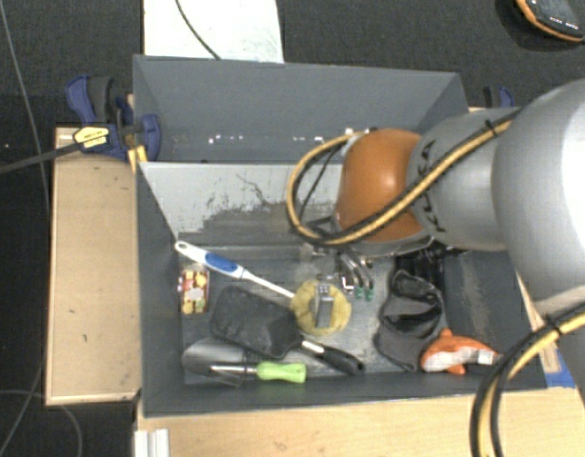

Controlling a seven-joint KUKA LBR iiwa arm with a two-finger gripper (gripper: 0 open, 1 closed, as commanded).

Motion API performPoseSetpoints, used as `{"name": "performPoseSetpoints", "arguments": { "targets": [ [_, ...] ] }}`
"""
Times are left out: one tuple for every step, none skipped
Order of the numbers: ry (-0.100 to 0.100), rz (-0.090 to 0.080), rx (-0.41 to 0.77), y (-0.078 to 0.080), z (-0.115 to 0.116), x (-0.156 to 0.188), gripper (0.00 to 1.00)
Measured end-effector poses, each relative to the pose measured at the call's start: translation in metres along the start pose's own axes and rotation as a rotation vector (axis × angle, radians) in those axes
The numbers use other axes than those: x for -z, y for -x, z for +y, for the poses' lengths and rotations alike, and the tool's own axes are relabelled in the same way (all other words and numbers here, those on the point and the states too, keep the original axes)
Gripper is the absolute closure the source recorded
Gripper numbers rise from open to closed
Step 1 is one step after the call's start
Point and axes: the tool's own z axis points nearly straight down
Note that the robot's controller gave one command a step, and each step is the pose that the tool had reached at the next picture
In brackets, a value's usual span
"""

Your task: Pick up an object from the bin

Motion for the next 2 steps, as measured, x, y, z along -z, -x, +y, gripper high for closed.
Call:
{"name": "performPoseSetpoints", "arguments": {
  "targets": [
    [0.002, -0.007, -0.062, -0.0355, -0.0262, 0.0100, 1.00],
    [0.002, -0.007, -0.062, -0.0355, -0.0262, 0.0100, 1.00]
  ]
}}
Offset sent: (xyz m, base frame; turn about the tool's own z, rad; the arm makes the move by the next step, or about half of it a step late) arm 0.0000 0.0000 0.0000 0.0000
